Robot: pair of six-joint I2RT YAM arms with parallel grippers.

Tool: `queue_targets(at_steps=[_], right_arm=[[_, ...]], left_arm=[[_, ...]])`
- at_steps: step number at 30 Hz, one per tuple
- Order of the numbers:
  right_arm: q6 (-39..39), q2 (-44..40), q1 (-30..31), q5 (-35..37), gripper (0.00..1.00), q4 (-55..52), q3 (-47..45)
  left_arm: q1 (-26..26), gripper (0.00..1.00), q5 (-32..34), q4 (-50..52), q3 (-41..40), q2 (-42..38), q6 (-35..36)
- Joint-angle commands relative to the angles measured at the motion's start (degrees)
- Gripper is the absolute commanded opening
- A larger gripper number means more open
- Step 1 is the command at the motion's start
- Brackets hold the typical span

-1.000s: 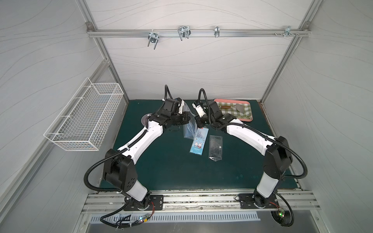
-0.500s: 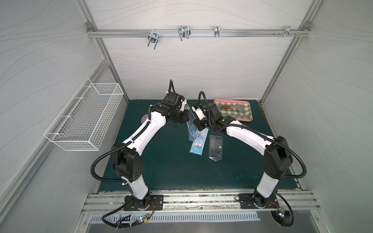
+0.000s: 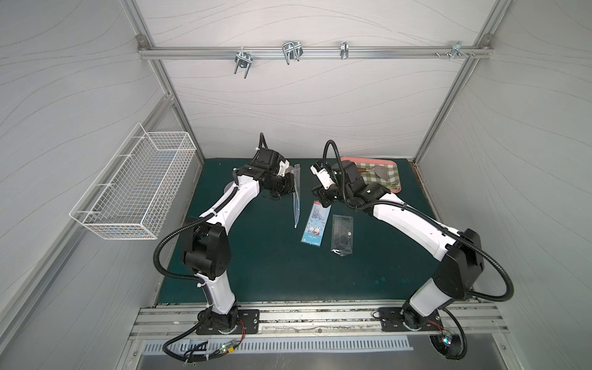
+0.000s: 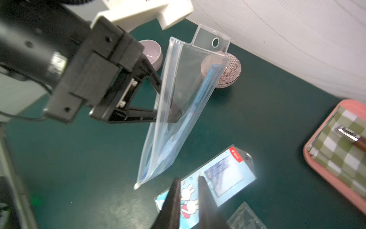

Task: Open the ruler set and take out the ruler
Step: Adjust the ruler set bag.

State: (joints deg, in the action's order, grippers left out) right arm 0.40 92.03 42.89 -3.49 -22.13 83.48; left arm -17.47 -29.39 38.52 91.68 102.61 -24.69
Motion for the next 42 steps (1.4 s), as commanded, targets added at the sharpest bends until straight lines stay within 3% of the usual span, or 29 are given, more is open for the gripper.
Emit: queue_targets(at_steps=[1, 6, 17, 27, 42], right_arm=[[0.6, -1.9, 1.6, -3.6, 0.03, -3.0, 1.6], [3.8, -0.9, 4.4, -7.6, 0.00, -2.3, 0.8], [8.1, 3.9, 7.9, -8.5, 0.00, 4.3, -2.8], [10.3, 8.1, 8.1, -0.6, 0.00, 9.9, -4.5], [11.5, 11.3, 6.8, 3.9, 0.00, 9.8, -1.2]], left_arm=[[0.3, 0.00, -2.3, -2.5, 1.2, 0.8, -1.2], [0.3, 0.00, -1.1, -0.4, 3.5, 2.2, -1.5], [0.3, 0.00, 1.3, 0.4, 5.0, 2.4, -2.3], [0.3, 0.00, 3.0, 1.1, 4.6, 0.8, -2.1], [-1.0, 0.00, 7.3, 6.5, 7.2, 0.0, 0.2]])
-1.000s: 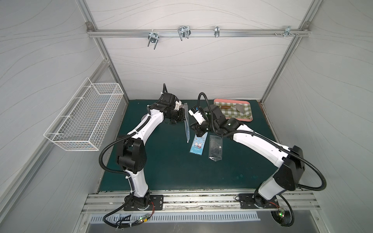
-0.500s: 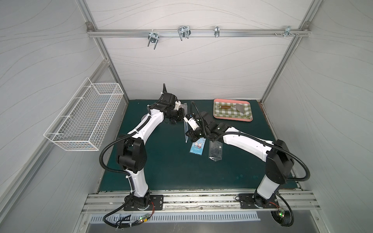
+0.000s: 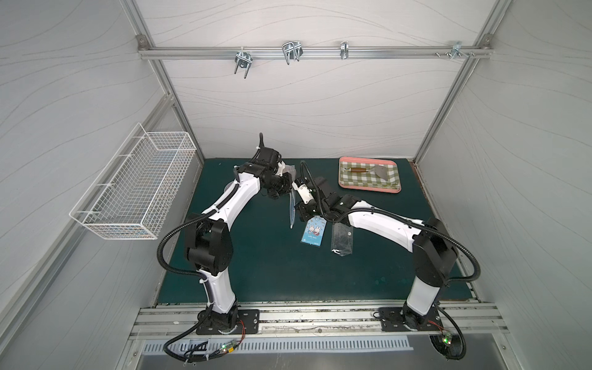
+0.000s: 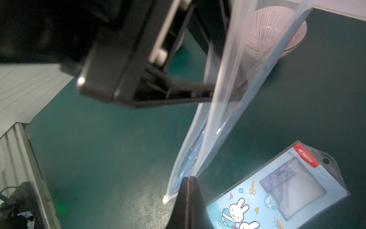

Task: Open the ruler set and take out the ruler
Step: Adjust the ruler set bag.

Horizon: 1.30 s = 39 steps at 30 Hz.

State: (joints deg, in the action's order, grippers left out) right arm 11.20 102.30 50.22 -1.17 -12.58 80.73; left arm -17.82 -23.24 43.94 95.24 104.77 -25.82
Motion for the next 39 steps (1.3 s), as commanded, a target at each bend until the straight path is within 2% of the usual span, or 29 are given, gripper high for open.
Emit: queue_targets(at_steps=[1, 12, 16, 25, 29, 35, 39], right_arm=[[0.8, 1.1, -0.9, 1.5, 0.00, 0.3, 1.6], [1.0, -1.0, -0.5, -2.0, 0.00, 2.0, 0.0], [1.7, -2.7, -0.5, -3.5, 0.00, 3.8, -1.4], [2.5, -5.4, -0.5, -2.1, 0.00, 3.7, -2.7], [2.6, -7.2, -0.5, -2.4, 0.00, 3.7, -3.5], [3.2, -8.0, -0.6, -3.6, 0.00, 4.4, -4.0], [4.8, -7.9, -0.6, -6.2, 0.00, 6.5, -4.5]], left_arm=[[-0.7, 0.00, 1.7, 1.7, 4.0, -2.1, 1.3], [-2.7, 0.00, 8.7, 10.7, 11.7, 1.9, 3.2], [-3.8, 0.00, 13.2, 14.1, 14.8, 3.6, 3.7], [-4.6, 0.00, 19.4, 18.2, 17.6, 5.2, 4.6], [-5.3, 0.00, 25.6, 22.1, 20.6, 6.5, 5.8], [-5.7, 0.00, 27.9, 24.9, 23.0, 8.1, 6.6], [-6.8, 0.00, 33.4, 30.3, 28.2, 11.1, 7.3]])
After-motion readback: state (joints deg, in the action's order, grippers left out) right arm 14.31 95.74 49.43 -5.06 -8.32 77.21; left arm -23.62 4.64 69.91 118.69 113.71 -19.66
